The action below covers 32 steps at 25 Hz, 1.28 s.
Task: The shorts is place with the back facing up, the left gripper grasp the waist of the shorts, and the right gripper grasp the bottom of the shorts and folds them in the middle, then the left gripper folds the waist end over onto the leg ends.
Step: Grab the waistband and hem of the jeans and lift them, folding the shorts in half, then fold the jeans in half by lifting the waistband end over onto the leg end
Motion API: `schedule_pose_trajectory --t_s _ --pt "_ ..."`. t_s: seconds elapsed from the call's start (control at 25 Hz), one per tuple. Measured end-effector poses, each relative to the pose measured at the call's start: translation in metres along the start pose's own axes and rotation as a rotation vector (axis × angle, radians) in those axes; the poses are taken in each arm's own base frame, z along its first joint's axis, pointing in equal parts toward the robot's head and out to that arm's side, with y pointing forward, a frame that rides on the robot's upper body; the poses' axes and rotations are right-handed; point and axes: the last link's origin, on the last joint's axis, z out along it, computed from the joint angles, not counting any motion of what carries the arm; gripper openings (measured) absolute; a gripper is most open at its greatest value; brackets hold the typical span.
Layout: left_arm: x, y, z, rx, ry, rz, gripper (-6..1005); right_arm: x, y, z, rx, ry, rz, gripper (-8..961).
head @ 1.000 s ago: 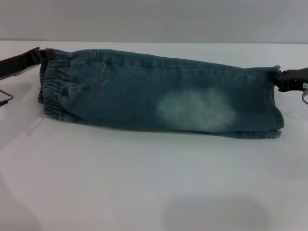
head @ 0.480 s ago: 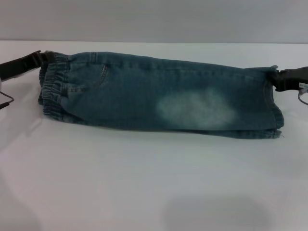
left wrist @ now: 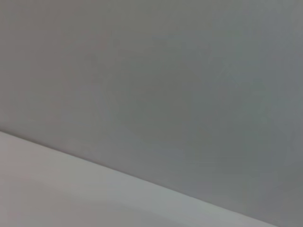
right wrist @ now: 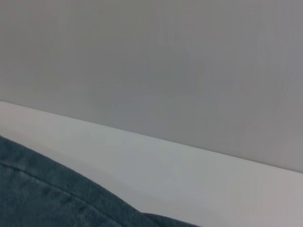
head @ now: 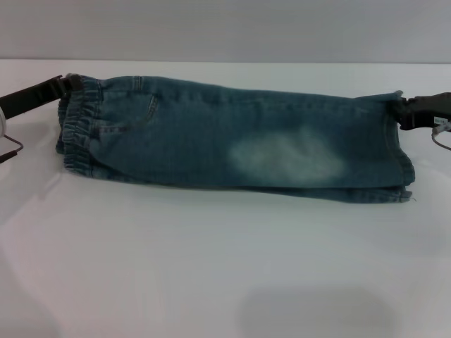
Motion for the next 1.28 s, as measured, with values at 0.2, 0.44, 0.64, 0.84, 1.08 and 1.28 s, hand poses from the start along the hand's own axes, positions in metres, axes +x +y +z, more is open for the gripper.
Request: schedule_pose_trajectory --t_s 0.2,0.44,0.64,0.84,1.08,1.28 --pt "-0.001 0.000 0.002 0.009 -0.003 0.024 92 0.001 0.000 0.002 0.014 0.008 -0.010 160" --pt "-0.002 0.001 0.003 0.005 0.004 0.027 183 0.005 -0.002 0.001 0.030 0.015 -0.006 265" --pt "-0.003 -0.001 -0.002 -0.007 0.014 0.022 487 0.011 -0.007 -0.003 0.055 0.018 0.003 393" --pt "-0.008 -0.003 -0.011 -0.038 0.001 0.049 684 0.013 -0.014 -0.010 0.081 -0.007 0.030 567" --pt "-0.016 -0.010 -0.027 -0.070 0.015 0.139 813 0.011 -0.027 -0.029 0.110 -0.151 0.121 567" --pt "-0.027 -0.020 -0.037 -0.042 0.034 0.226 810 0.008 -0.029 -0.043 0.105 -0.300 0.131 567"
